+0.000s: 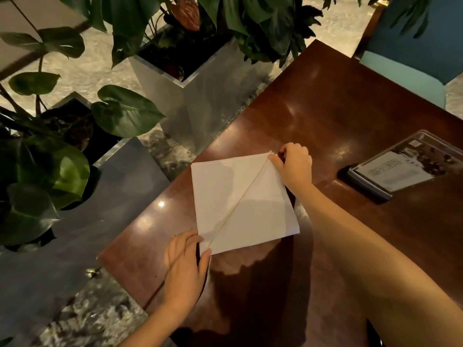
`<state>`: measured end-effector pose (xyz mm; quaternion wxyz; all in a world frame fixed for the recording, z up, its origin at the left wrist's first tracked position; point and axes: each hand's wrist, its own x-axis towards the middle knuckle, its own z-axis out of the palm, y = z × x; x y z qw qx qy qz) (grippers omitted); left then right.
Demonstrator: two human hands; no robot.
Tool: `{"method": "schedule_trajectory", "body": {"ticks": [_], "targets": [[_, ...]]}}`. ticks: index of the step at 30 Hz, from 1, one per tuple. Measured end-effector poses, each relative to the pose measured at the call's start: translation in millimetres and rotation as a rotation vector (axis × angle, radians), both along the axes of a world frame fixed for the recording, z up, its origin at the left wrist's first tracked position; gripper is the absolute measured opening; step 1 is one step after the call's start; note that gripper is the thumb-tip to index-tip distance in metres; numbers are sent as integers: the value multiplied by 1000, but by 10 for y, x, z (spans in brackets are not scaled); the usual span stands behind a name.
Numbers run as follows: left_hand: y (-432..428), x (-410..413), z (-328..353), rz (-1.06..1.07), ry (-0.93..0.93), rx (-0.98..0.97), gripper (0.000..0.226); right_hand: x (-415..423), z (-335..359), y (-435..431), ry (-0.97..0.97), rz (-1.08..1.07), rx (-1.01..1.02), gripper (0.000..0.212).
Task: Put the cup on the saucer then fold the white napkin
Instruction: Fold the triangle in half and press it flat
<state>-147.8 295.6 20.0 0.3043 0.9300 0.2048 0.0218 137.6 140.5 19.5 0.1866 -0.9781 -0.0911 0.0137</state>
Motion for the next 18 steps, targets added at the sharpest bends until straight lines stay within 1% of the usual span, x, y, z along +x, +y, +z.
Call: {"method": "schedule_trajectory", "body": {"ticks": [2, 3, 5, 7, 8, 9, 11, 15, 18], "targets": [[45, -5, 20, -9, -14, -6, 36, -71, 63, 5, -80, 75, -48, 31], [77, -10, 25, -17, -22, -3, 36, -127, 104, 24, -128, 159, -55, 31], [151, -16, 21, -40, -34, 23, 35, -281, 162, 93, -156, 453, -35, 38], [247, -19, 4, -74, -38, 63, 35, -484, 90, 162, -75, 784, -75, 51], [303, -17, -10, -87, -42, 83, 35, -590, 20, 181, -19, 884, -129, 54], [363, -12, -22, -94, -42, 96, 35, -688, -40, 180, 27, 913, -175, 56], [472, 14, -36, -90, -40, 115, 35, -837, -126, 128, 66, 846, -200, 60], [537, 128, -63, -74, -56, 123, 34, -1117, -147, 16, 87, 629, -158, 65], [476, 275, -25, -50, -88, 124, 36, -1371, -184, -68, 83, 447, -123, 59]]}}
